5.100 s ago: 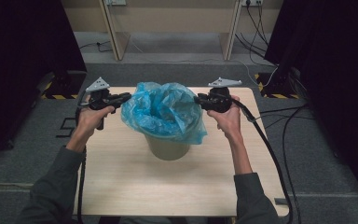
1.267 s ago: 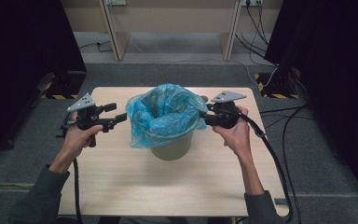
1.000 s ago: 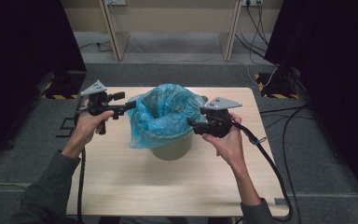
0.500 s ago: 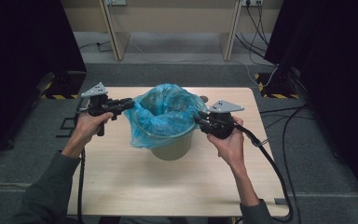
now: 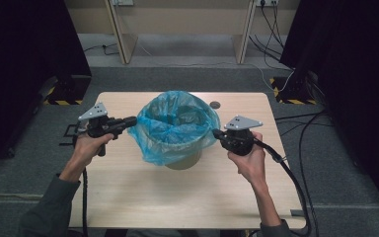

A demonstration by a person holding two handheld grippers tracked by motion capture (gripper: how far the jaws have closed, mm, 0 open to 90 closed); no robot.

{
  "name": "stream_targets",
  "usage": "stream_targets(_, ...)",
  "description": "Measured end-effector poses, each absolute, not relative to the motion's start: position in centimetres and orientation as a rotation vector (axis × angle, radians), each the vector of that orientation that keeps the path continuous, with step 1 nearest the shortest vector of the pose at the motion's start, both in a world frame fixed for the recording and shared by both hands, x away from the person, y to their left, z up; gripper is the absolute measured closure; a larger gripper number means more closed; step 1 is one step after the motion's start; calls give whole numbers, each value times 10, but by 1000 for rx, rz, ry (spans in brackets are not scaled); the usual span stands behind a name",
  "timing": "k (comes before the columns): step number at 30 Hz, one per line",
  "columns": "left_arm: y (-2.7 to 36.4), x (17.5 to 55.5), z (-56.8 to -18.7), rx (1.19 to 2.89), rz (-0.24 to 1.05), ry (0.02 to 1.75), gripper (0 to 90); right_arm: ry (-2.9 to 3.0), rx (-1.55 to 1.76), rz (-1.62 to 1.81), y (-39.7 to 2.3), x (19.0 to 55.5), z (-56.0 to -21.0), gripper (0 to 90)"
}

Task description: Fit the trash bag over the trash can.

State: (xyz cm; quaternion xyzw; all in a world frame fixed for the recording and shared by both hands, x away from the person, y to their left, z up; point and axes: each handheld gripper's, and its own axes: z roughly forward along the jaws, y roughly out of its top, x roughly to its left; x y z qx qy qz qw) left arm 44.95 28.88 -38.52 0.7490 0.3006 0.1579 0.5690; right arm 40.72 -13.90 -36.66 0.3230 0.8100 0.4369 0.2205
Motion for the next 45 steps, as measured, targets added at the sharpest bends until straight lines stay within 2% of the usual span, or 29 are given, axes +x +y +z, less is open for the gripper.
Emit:
stream_targets(4, 289, 452, -397, 1755, 364, 724, 826, 2274, 918, 1165, -140, 411, -384, 900)
stream_targets(7, 290, 456, -402, 1756, 372, 741, 780, 2281, 932, 1171, -142, 415, -391, 900)
stream_targets(9, 291, 457, -403, 1749, 358, 769, 695, 2294, 944, 1179, -144, 418, -393, 897)
stream_targets(10, 292, 455, -402, 1748, 354, 772, 596, 2264, 960, 1202, -145, 416, -389, 748)
stream_targets(11, 292, 452, -400, 1746, 357, 771, 596, 2264, 960, 1202, -145, 416, -389, 748)
stream_targets(12, 292, 447, -397, 1736, 363, 773, 501, 2219, 954, 1228, -148, 410, -379, 657)
stream_targets(14, 293, 438, -391, 1721, 370, 784, 413, 2178, 961, 1255, -152, 406, -368, 570)
stream_targets(16, 291, 424, -382, 1717, 399, 765, 381, 2134, 957, 1280, -154, 402, -354, 528)
stream_targets(20, 277, 396, -371, 1759, 381, 708, 333, 2116, 949, 1286, -150, 406, -338, 505)
stream_targets(27, 257, 387, -384, 1815, 341, 719, 245, 2125, 975, 1309, -140, 421, -334, 491)
stream_targets(28, 253, 387, -388, 1829, 338, 727, 197, 2120, 983, 1311, -137, 424, -334, 482)
stream_targets(31, 245, 388, -395, 1836, 331, 737, 174, 2122, 990, 1300, -134, 428, -333, 472)
stream_targets(34, 235, 386, -398, 1873, 338, 719, 189, 2123, 993, 1286, -131, 432, -331, 466)
stream_targets(36, 230, 386, -400, 1893, 342, 698, 261, 2123, 996, 1281, -129, 434, -331, 464)
stream_targets(38, 229, 386, -401, 1899, 344, 683, 409, 2127, 999, 1279, -128, 436, -331, 464)
stream_targets(39, 227, 385, -402, 1911, 354, 666, 409, 2127, 999, 1279, -128, 436, -331, 464)
stream_targets(40, 226, 385, -403, 1917, 371, 648, 589, 2131, 998, 1279, -127, 436, -331, 463)
stream_targets(41, 225, 385, -405, 1922, 382, 634, 589, 2131, 998, 1279, -127, 436, -331, 463)
stream_targets(42, 225, 385, -406, 1936, 394, 597, 748, 2138, 994, 1273, -127, 436, -332, 463)
stream_targets(44, 226, 385, -407, 1939, 399, 589, 853, 2141, 991, 1268, -127, 437, -332, 465)
stream_targets(45, 227, 386, -407, 1942, 410, 581, 853, 2141, 991, 1268, -127, 437, -332, 465)
